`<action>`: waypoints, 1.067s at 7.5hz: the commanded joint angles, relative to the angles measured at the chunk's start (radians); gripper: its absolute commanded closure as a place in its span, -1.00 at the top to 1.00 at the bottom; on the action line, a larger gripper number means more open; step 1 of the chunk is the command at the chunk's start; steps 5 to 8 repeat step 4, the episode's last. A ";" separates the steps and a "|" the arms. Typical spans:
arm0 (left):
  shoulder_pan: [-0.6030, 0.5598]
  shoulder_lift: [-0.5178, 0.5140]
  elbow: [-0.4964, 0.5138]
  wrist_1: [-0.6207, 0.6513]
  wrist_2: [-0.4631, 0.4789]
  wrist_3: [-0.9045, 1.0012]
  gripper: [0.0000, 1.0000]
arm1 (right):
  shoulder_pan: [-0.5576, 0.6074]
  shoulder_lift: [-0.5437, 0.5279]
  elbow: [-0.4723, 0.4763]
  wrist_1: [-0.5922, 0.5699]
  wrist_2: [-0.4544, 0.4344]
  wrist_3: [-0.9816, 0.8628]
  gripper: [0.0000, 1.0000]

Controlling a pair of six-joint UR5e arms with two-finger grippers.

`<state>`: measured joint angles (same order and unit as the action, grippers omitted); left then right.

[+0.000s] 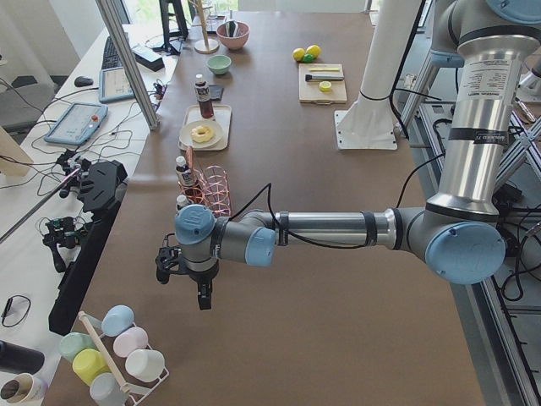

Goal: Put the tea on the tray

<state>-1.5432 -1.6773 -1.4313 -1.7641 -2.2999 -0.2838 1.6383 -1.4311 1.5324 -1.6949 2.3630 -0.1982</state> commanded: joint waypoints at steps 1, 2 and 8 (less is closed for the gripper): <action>0.000 0.001 0.000 -0.002 0.000 0.000 0.96 | 0.000 0.000 0.000 0.000 0.001 0.000 1.00; 0.000 -0.001 0.000 -0.002 0.000 -0.002 0.96 | 0.000 0.001 0.000 0.000 0.001 0.000 1.00; -0.002 0.001 -0.008 -0.002 -0.004 -0.008 0.96 | -0.005 0.003 0.000 0.001 0.002 0.009 1.00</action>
